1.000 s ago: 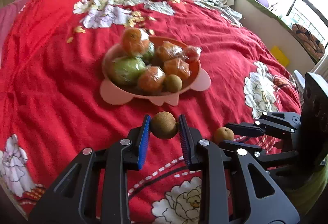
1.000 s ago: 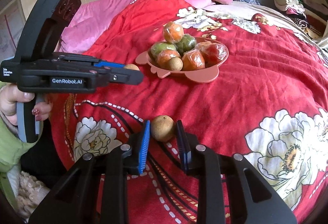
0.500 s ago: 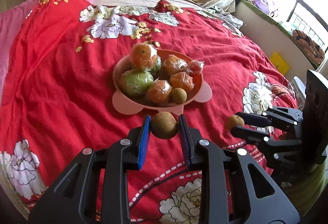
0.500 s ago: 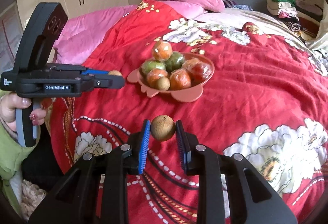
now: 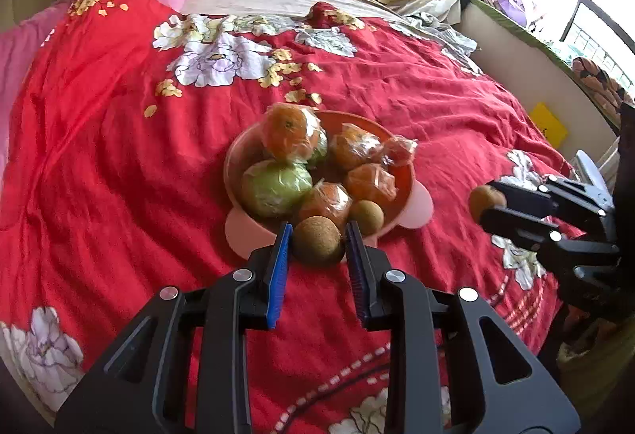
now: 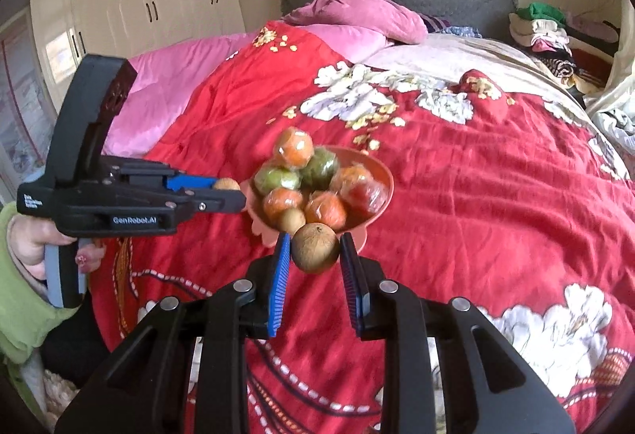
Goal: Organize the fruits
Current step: 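Carry both held longans with both tools over the pink bowl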
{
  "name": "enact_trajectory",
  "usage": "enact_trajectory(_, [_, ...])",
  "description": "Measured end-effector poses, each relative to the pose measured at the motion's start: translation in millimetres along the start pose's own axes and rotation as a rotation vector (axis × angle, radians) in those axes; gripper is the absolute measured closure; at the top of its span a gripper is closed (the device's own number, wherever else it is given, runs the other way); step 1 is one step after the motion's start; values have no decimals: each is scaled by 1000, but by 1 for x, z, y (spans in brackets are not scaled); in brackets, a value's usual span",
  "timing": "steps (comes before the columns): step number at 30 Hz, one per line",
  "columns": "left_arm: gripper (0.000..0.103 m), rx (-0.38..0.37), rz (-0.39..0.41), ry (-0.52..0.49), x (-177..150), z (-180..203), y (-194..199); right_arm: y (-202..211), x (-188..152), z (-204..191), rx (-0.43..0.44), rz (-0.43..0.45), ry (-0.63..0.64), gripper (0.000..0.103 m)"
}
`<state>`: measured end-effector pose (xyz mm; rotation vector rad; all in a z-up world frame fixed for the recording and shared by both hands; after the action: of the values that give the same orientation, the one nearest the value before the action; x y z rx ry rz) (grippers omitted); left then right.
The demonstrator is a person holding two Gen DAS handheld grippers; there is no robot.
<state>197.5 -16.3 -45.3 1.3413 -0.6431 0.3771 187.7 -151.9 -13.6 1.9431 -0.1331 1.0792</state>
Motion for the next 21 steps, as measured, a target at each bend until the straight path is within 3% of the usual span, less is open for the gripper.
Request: enact_trajectory(21, [83, 16, -10, -4, 9, -13, -21, -20, 39, 10, -2, 14, 17, 79])
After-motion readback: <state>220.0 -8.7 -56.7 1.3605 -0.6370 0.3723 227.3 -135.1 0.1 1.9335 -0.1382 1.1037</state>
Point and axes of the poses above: each gripper's, at about its wrist camera, not at the fingertips, and y roughly against the way its jaws point, z to its right, x to its top, the point moved 8 cm from there along -y, roughly the way its jaws point, and after that the axes turned 7 degrees about -y, right-handed, at the moved point
